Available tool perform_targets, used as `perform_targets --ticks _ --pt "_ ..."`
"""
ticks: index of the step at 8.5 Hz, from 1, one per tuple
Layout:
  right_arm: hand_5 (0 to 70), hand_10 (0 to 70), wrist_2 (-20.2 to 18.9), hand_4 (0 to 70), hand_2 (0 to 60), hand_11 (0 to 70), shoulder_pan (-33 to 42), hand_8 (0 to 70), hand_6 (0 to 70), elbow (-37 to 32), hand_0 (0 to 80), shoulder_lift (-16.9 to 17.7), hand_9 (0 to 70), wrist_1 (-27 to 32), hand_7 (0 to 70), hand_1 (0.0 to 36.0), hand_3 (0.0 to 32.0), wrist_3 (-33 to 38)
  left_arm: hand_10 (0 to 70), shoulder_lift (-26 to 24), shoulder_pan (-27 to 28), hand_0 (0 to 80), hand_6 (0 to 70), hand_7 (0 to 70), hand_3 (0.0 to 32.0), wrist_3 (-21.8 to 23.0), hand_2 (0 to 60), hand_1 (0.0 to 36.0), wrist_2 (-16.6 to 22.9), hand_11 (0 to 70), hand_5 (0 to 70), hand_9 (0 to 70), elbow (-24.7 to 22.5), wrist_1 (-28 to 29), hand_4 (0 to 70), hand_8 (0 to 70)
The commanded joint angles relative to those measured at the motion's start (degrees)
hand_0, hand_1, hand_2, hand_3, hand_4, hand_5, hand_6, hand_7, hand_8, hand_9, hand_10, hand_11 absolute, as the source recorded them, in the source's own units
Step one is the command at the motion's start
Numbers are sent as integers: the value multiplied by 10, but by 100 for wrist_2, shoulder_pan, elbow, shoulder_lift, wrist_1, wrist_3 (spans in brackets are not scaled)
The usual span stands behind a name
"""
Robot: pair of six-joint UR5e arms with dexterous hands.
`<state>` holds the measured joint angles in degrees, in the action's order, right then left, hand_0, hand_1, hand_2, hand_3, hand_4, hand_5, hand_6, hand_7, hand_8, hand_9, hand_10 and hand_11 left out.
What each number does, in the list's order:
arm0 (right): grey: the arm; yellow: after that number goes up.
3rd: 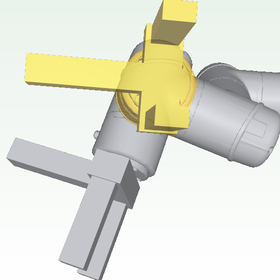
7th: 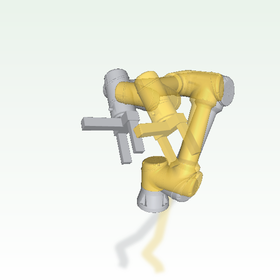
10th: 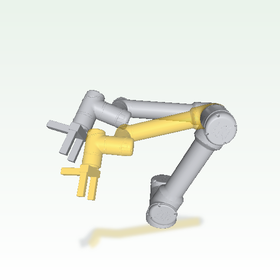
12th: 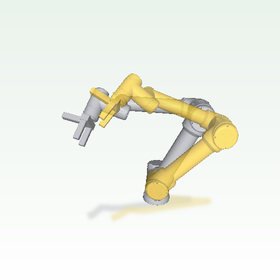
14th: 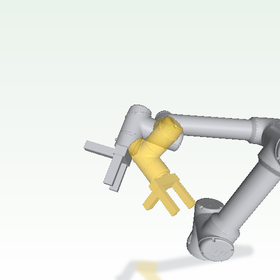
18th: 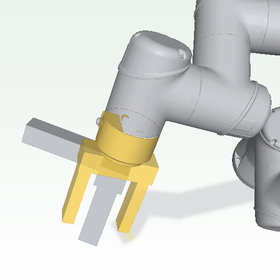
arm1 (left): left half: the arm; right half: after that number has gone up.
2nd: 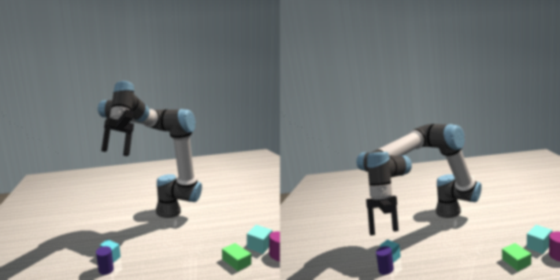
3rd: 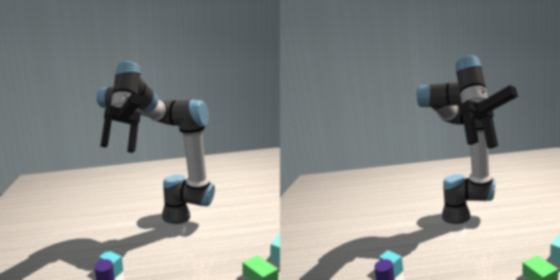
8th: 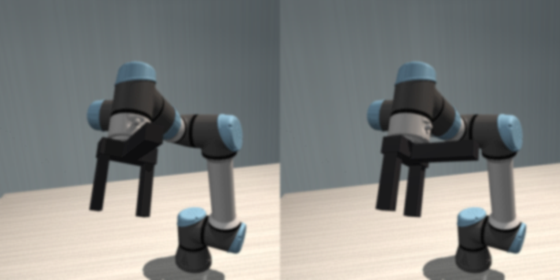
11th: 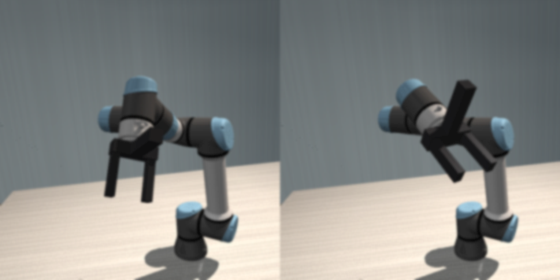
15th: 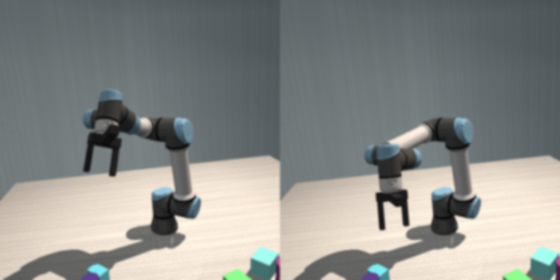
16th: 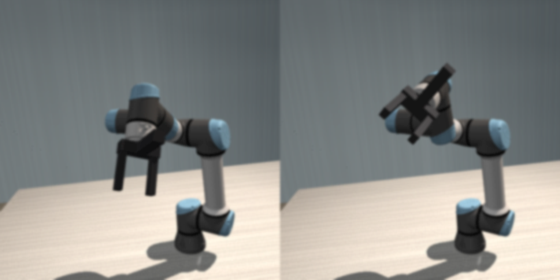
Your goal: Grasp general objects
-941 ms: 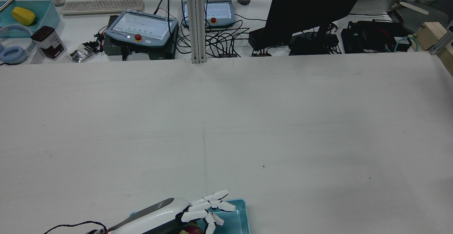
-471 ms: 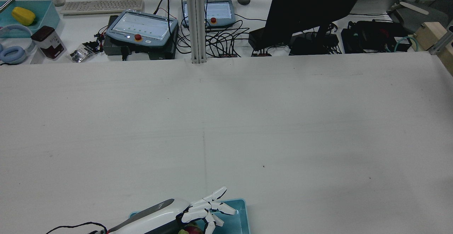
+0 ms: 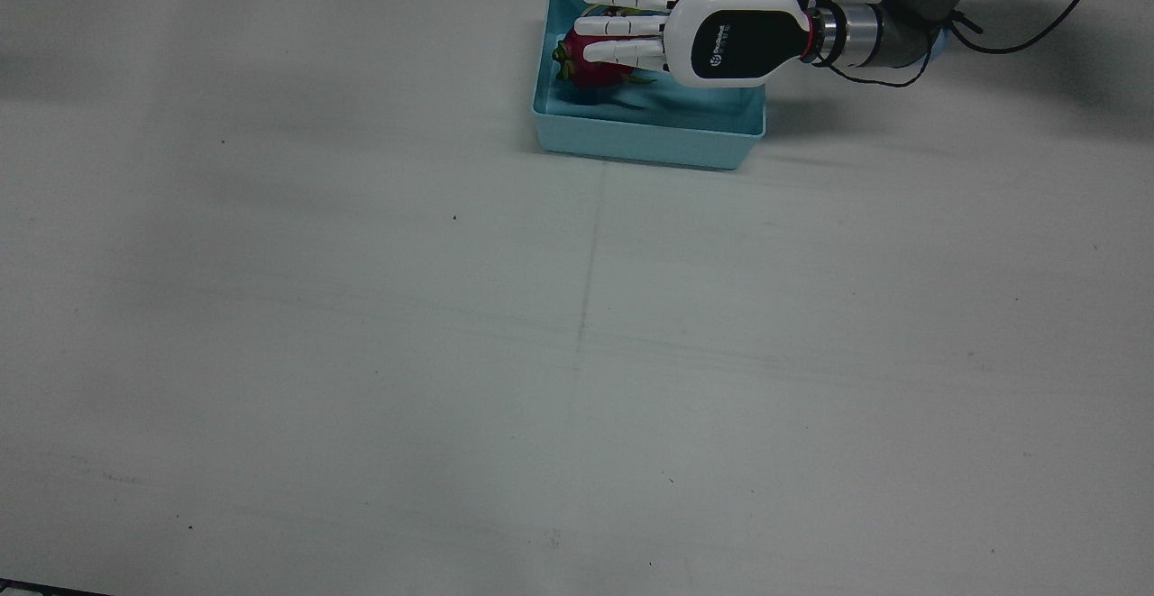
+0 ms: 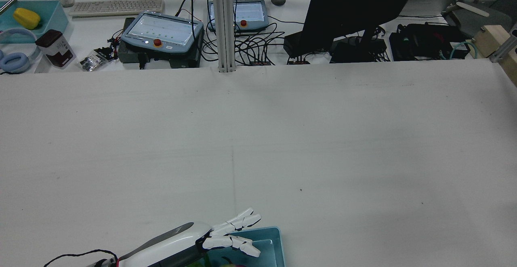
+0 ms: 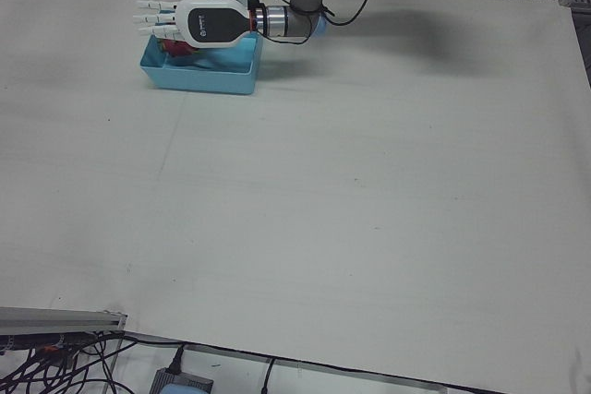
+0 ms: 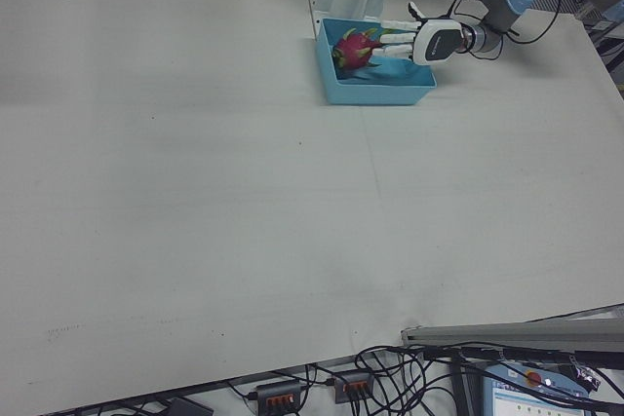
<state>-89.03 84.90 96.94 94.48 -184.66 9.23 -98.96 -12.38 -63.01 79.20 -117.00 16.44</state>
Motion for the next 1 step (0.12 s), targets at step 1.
perform_targets --ticks 1 --pt "0 0 0 0 0 0 0 0 0 0 0 0 0 0 0 0 0 0 31 26 -219 468 0 92 134 296 0 124 -1 63 0 4 63 254 0 0"
